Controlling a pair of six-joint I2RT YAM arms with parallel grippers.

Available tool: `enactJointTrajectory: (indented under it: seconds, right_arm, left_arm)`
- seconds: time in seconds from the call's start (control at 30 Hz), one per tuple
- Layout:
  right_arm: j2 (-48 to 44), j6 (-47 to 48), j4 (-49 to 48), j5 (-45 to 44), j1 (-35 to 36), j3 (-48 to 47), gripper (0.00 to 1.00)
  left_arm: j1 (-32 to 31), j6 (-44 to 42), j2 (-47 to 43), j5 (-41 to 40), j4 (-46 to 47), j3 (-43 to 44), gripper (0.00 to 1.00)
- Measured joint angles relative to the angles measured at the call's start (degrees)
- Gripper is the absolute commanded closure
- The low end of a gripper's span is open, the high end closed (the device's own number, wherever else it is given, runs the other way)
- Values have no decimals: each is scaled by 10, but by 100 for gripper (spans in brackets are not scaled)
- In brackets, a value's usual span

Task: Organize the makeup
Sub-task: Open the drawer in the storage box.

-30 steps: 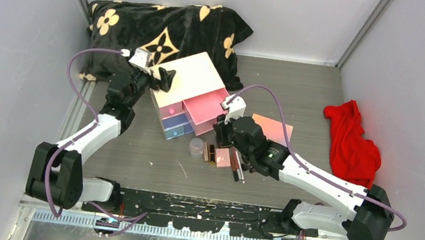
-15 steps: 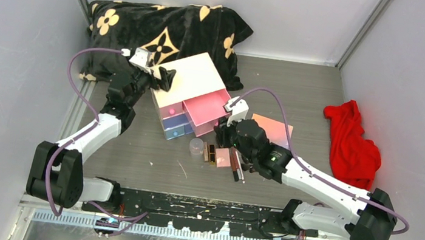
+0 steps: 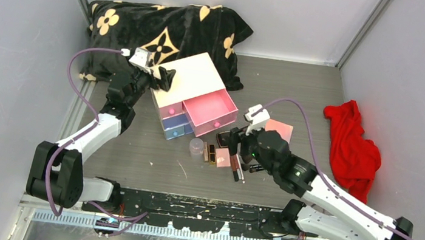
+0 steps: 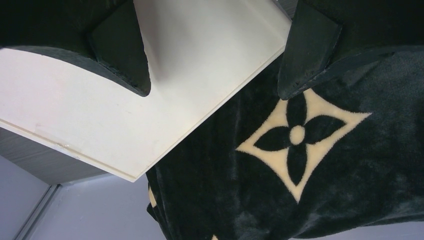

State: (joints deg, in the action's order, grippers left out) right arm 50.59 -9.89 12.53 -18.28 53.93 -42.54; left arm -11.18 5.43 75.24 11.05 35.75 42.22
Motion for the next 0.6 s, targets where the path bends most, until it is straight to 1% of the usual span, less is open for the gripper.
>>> enactJointTrajectory:
  seconds: [0.03,0.07,0.1,0.23,0.3,0.4,0.43,0.6]
  right_arm:
    - [-22,-4,-1,-3,0,10,15]
    - [-44,-9,-2,-7,0,20,5]
    - [-63,-13,-4,-11,0,29,1]
    - [-95,-26,-6,-22,0,53,0]
    - [-95,-34,-13,-22,0,66,4]
    - [-71,-51,-22,-14,0,92,15]
    - [-59,-56,-29,-9,0,101,16]
    - [9,-89,-87,25,1,160,13]
  left_arm:
    - [0,0,0,0,0,0,3]
    - [0,0,0,0,0,0,3]
    - [0,0,0,0,0,0,3]
    - [0,0,0,0,0,0,3]
    - [0,0,0,0,0,0,3]
    - [0,0,0,0,0,0,3]
    - [0,0,0,0,0,0,3]
    - [0,0,0,0,0,0,2]
